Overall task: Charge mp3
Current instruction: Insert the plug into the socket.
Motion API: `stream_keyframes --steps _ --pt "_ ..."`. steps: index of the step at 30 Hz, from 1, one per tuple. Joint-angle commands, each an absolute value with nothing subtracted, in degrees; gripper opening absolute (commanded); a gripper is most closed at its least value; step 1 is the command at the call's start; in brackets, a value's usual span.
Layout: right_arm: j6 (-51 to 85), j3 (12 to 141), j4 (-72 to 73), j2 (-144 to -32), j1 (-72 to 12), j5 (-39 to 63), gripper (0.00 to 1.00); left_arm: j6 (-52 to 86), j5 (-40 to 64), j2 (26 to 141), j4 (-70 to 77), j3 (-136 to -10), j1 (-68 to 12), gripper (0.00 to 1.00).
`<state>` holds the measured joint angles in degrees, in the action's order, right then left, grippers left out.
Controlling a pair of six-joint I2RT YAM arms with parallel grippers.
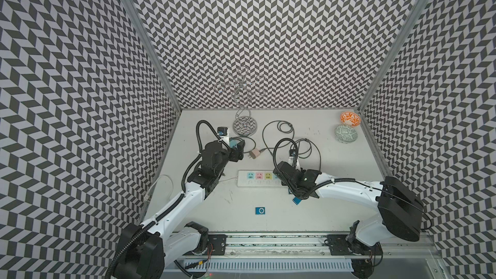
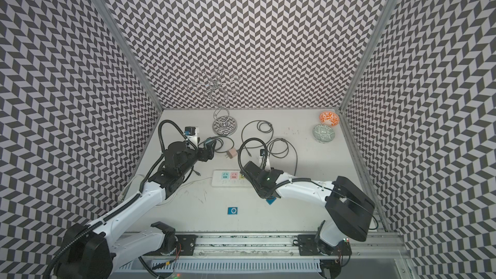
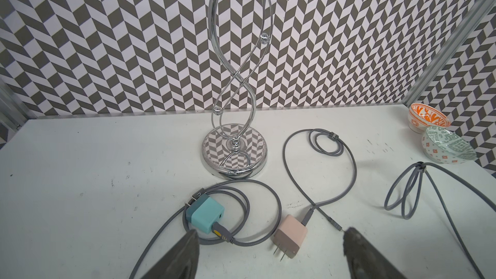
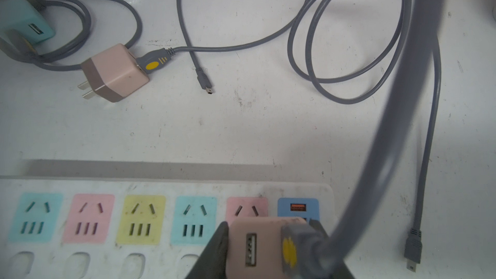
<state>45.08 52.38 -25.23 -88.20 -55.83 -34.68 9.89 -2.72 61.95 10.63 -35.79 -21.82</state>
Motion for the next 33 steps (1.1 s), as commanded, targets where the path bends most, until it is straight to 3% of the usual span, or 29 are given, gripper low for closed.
stream_keyframes --steps 1,12,23,33 --pt "45.9 52.6 -22.7 -88.7 -56.1 -36.0 0.17 9.6 -3.0 60.8 11.8 -35.2 -21.5 0.84" --pt "45.1 52.3 -20.7 -91.0 -56.5 -33.4 0.16 9.6 -3.0 60.8 12.0 -35.2 -21.5 0.84" --pt "49.5 55.0 -28.1 -95.8 -58.5 -36.8 0.16 9.5 -3.2 60.8 12.1 -35.2 -21.5 0.84" --pt "58.8 48.2 -27.1 -91.5 -62.1 -38.5 0.07 10.0 -3.7 60.7 12.8 -35.1 -21.5 0.84"
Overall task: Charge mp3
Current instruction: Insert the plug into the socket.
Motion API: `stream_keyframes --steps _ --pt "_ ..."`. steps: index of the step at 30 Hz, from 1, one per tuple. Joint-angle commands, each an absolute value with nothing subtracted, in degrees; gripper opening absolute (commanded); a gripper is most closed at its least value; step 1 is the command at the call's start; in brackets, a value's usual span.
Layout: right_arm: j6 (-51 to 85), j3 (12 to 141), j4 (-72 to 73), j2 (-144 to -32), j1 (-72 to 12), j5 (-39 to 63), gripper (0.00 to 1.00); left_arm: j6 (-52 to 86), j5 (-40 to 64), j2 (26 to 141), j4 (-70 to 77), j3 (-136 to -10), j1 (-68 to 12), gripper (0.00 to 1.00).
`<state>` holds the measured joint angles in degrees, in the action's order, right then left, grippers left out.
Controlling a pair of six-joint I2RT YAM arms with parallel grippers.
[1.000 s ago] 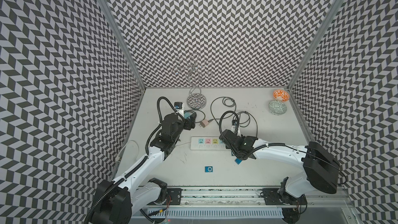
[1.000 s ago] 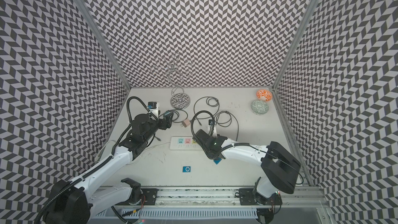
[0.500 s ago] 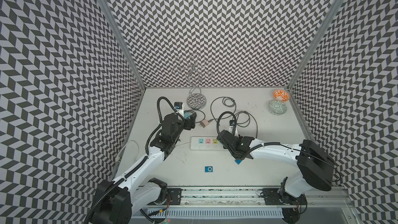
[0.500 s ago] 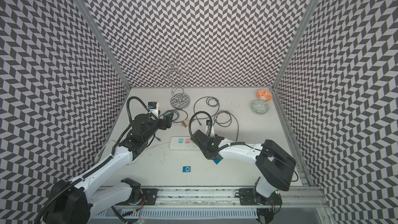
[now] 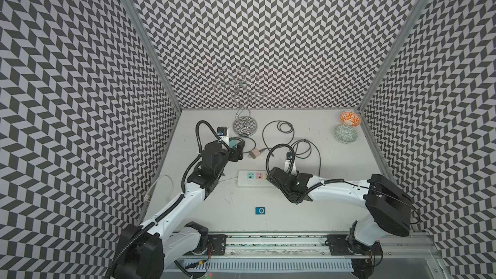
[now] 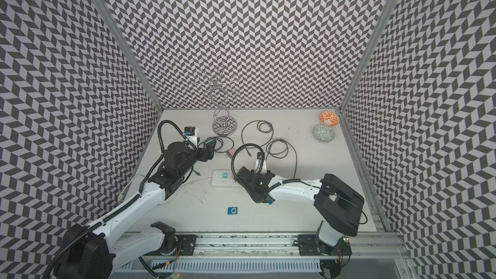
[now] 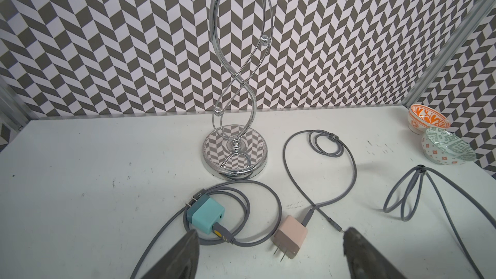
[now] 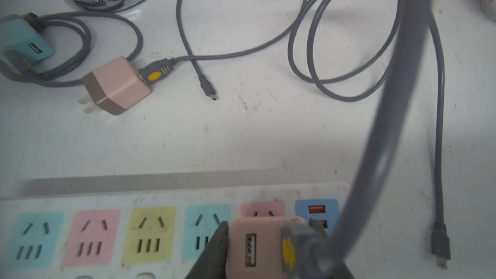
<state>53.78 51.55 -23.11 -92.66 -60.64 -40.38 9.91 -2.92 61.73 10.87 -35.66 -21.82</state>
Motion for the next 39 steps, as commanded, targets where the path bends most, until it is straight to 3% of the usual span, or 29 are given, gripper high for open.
stream_keyframes --steps 1,22,26,31,39 --pt "59.6 47.5 -27.1 -90.8 -63.2 -39.3 0.06 10.2 -3.6 60.6 13.1 -35.1 -21.5 0.84" --pt "71.3 48.6 -34.8 -102.1 -69.6 -37.6 0.12 15.7 -3.7 55.7 9.1 -37.3 -21.5 0.84" --pt "71.2 48.7 -34.1 -100.7 -70.0 -36.1 0.21 14.9 -3.1 54.3 5.3 -40.6 -21.7 0.84" --pt "68.3 53.5 -37.6 -97.2 -70.0 -39.8 0.40 14.6 -1.3 52.7 3.4 -42.1 -21.9 0.84" --pt "52.9 60.8 -36.7 -93.1 -66.2 -43.2 0.65 12.3 1.7 57.2 6.6 -44.9 -21.9 0.84"
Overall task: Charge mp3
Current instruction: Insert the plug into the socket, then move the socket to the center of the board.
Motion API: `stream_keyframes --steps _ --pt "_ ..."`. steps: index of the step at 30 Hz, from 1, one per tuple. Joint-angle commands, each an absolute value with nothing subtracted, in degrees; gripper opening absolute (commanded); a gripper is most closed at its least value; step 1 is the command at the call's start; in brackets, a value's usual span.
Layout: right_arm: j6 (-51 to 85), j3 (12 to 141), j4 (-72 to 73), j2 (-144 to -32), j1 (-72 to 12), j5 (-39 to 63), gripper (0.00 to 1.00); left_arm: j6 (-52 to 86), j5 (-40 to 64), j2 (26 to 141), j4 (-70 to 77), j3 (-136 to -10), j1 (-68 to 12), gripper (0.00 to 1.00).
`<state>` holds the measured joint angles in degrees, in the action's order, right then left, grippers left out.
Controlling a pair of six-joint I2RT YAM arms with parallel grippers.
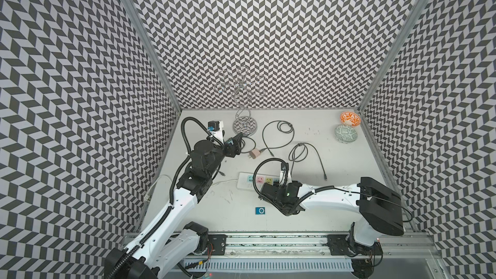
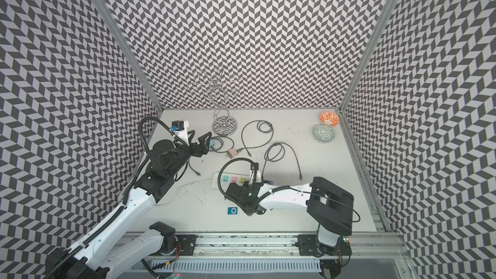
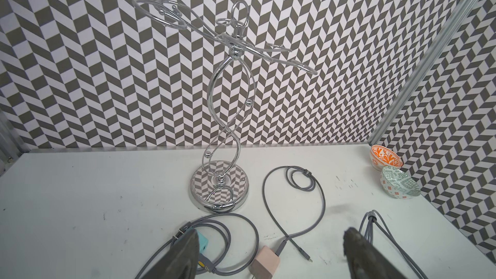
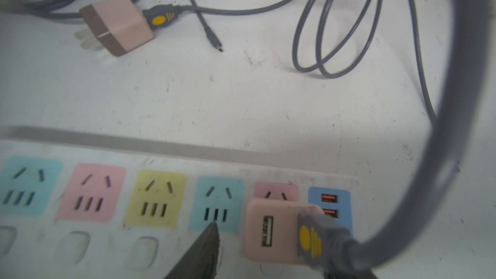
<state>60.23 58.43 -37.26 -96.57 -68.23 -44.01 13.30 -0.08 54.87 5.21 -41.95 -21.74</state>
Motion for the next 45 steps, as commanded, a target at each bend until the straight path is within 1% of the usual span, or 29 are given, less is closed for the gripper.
stream_keyframes --steps 1,7,9,12,16,18,20,22,27,30,35,39,41,45 --pt "49.9 60.9 -35.1 -92.0 -64.8 -42.9 0.68 12.1 1.5 58.8 7.5 -45.7 -22.0 0.84" --pt "30.9 60.2 -23.4 -83.5 -56.7 -37.6 0.78 7.9 1.7 70.8 12.5 -53.4 -22.6 0.84" --pt "24.5 58.3 -18.6 -80.4 -54.7 -34.3 0.80 6.2 1.7 74.5 13.5 -56.1 -22.6 0.84" --pt "19.2 55.3 -14.9 -75.6 -51.1 -28.6 0.83 3.1 3.6 78.7 13.8 -60.2 -22.6 0.84" --pt "17.6 50.7 -17.4 -68.2 -45.0 -22.8 0.83 -1.0 6.5 82.8 15.9 -63.6 -22.7 0.84" --pt "17.1 47.6 -18.6 -64.9 -42.3 -18.0 0.81 -2.8 8.1 84.8 16.9 -65.1 -22.7 0.84" --pt "18.2 44.5 -19.7 -62.2 -41.8 -16.1 0.80 -4.5 9.9 86.7 18.6 -66.1 -22.7 0.84" --pt "16.8 41.0 -18.9 -60.1 -41.9 -9.6 0.79 -5.7 11.4 88.6 20.0 -66.9 -22.6 0.84" --pt "24.3 35.8 -20.0 -58.7 -42.2 -2.9 0.75 -5.9 12.6 91.5 20.0 -68.7 -22.7 0.84" --pt "27.8 32.3 -18.3 -57.6 -44.3 -2.3 0.70 -5.3 13.2 90.8 20.4 -67.0 -22.7 0.84" --pt "33.6 27.2 -16.9 -54.4 -48.0 -2.6 0.67 -3.8 11.9 87.8 20.8 -62.7 -22.9 0.84" --pt "35.6 22.9 -15.8 -51.6 -48.3 -1.3 0.60 -3.7 11.0 85.3 20.8 -59.4 -23.6 0.84" --pt "36.6 21.3 -15.0 -51.6 -48.8 0.0 0.56 -4.0 10.4 84.4 20.4 -58.3 -24.0 0.84" --pt "37.5 19.7 -14.0 -54.4 -50.2 -0.6 0.52 -4.1 9.3 83.3 20.1 -57.2 -24.2 0.84"
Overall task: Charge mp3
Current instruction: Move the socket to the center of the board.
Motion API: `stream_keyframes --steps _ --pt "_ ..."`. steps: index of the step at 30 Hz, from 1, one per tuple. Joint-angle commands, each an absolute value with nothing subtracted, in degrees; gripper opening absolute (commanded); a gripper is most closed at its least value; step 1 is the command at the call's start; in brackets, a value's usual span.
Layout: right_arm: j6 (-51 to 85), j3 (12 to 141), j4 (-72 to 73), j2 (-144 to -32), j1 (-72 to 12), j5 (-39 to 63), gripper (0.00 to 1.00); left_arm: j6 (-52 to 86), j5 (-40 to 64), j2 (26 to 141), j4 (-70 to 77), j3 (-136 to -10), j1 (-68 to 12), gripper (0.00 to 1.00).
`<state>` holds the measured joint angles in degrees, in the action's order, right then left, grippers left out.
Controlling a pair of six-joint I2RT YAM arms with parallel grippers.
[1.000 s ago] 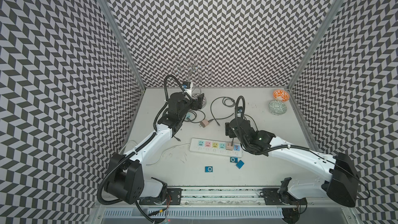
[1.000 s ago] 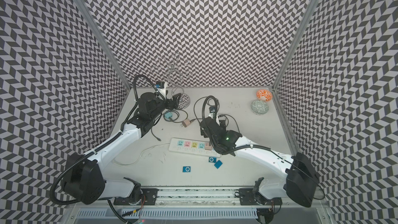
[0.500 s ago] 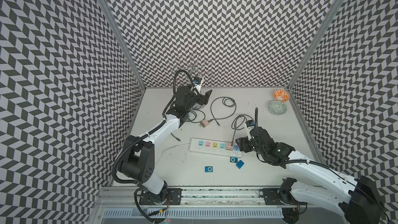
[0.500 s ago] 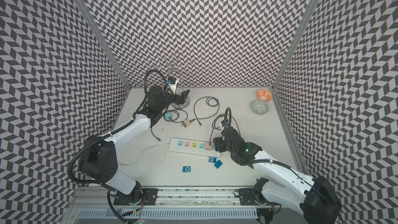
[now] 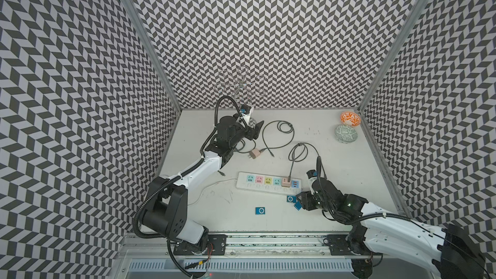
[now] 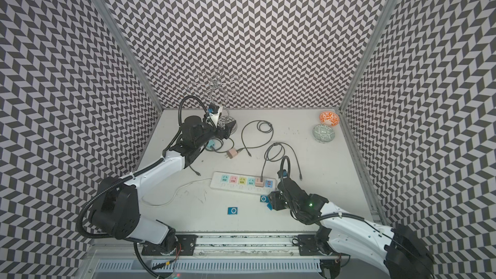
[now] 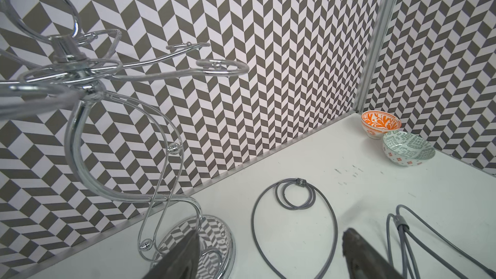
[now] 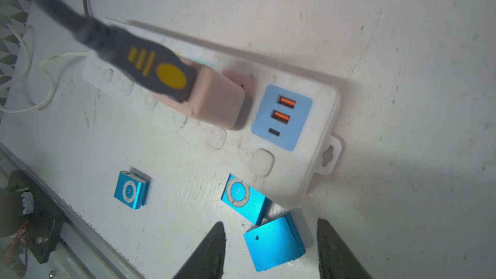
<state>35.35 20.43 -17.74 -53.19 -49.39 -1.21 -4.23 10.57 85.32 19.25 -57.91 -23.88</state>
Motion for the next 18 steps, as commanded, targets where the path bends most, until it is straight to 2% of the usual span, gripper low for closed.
stream_keyframes --steps 1,13,15,18 --pt "37.4 19.6 -13.2 -55.2 -50.2 -0.5 0.52 -4.1 9.2 83.2 20.0 -57.1 -24.3 0.84" --pt "32.3 23.9 -5.0 -68.1 -50.2 -1.3 0.48 -4.3 7.7 82.9 18.5 -56.9 -24.7 0.83" --pt "31.6 25.5 -6.2 -70.5 -50.2 -1.7 0.49 -4.5 7.5 82.6 18.5 -56.7 -24.7 0.83" --pt "31.1 26.4 -8.8 -70.0 -50.2 -2.1 0.57 -4.8 7.4 82.4 18.5 -56.4 -24.7 0.83"
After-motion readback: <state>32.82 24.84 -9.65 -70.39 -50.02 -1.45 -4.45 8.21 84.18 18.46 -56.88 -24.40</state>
